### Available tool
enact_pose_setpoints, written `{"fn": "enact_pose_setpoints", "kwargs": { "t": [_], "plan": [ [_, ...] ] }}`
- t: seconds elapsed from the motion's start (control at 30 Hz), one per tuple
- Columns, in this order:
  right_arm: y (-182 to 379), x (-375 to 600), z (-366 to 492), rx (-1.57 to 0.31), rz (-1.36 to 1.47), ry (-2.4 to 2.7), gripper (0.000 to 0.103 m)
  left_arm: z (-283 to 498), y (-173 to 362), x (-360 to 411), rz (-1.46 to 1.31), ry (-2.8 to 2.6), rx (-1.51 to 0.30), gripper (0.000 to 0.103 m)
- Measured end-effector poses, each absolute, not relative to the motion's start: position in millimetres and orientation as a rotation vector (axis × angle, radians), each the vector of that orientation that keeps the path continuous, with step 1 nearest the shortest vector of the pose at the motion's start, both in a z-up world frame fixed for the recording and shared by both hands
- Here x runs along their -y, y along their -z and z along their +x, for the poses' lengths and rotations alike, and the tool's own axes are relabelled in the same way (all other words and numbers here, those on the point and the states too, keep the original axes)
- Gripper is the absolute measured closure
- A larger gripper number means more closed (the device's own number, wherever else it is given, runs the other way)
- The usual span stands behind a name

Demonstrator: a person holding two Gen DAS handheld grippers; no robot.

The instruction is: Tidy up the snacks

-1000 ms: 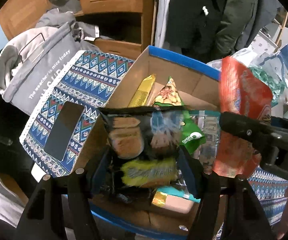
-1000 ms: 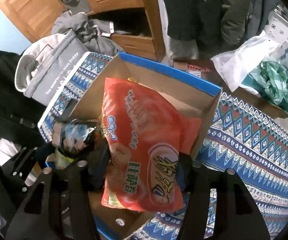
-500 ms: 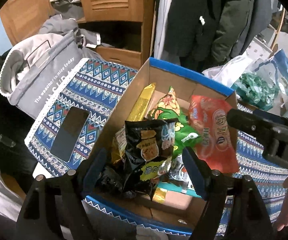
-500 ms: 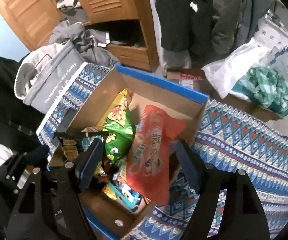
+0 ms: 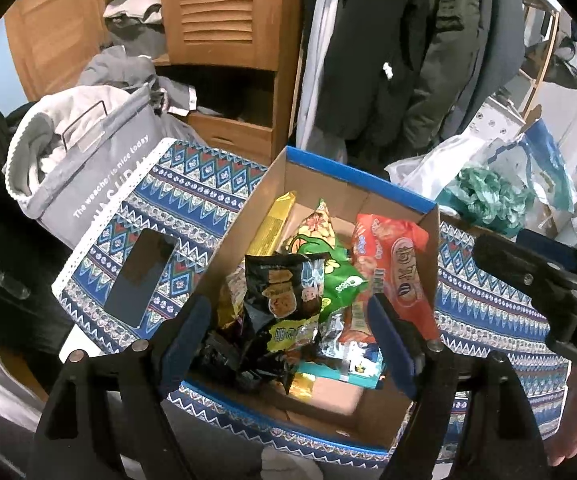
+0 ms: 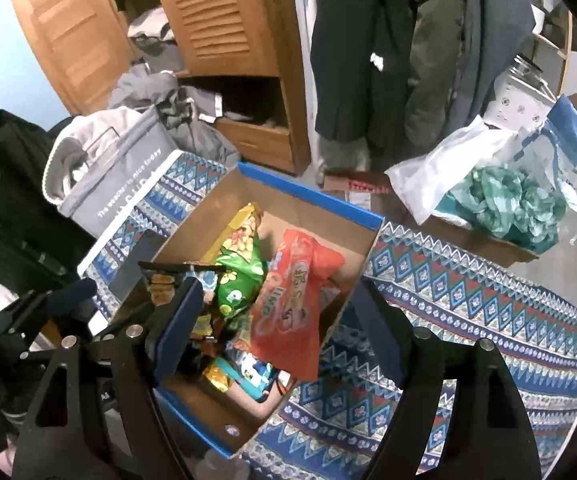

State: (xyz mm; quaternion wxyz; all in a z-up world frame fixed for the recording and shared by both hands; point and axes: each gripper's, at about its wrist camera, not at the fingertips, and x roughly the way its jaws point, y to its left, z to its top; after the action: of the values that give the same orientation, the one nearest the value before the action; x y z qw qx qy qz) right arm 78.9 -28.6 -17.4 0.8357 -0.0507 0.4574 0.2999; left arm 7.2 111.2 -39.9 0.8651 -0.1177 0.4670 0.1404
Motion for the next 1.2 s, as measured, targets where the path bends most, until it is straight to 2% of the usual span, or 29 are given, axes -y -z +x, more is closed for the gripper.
{"fn": "enact_pose_setpoints", "kwargs": {
  "t": [0.07, 1.2],
  "plan": [
    [14, 31, 75, -0.956, -0.106, -0.635, 0.024, 3, 36, -111, -0.252, -0.298, -0.96, 0.016],
    [0, 83, 47, -0.898, -0.056, -0.607, 0.024, -17, 8, -73, -0.187, -0.25, -0.869, 0.015]
  ]
}}
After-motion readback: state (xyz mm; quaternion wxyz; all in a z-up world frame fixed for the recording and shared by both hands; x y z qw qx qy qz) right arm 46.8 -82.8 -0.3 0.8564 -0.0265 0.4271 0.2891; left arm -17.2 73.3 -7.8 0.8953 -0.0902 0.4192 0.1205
